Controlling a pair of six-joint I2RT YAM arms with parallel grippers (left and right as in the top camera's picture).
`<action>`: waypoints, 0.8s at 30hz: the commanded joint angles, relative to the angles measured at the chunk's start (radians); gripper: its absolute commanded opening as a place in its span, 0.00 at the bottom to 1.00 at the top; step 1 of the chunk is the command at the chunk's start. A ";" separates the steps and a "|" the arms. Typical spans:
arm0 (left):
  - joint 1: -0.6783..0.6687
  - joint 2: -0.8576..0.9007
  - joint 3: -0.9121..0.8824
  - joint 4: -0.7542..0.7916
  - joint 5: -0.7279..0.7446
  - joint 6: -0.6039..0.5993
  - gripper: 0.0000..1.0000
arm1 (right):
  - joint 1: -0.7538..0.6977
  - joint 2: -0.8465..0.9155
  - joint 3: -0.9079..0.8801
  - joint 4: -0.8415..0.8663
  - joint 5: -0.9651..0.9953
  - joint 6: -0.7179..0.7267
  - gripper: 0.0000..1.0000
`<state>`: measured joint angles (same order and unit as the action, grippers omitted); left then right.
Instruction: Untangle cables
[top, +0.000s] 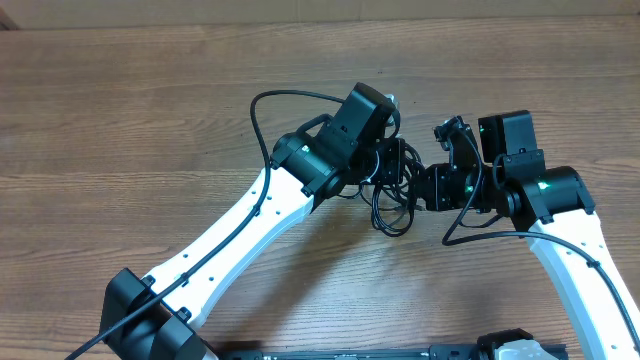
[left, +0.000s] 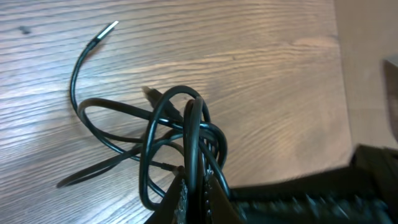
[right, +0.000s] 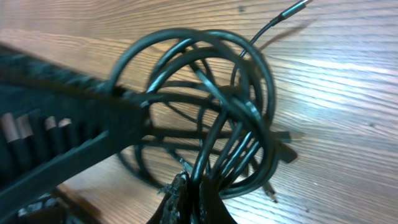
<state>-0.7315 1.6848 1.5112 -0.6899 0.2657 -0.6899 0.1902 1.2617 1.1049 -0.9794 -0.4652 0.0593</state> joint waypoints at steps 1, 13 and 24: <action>-0.002 -0.005 0.003 -0.009 -0.076 -0.048 0.04 | 0.005 -0.005 0.016 0.012 -0.090 -0.035 0.04; -0.002 -0.005 0.002 -0.075 -0.208 -0.150 0.04 | 0.005 -0.078 0.022 0.016 -0.132 -0.035 0.04; -0.001 -0.005 0.002 -0.125 -0.277 -0.261 0.05 | 0.005 -0.161 0.022 0.013 -0.132 -0.034 0.04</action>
<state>-0.7326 1.6848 1.5112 -0.8150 0.0494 -0.9150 0.1905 1.1374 1.1049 -0.9695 -0.5606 0.0322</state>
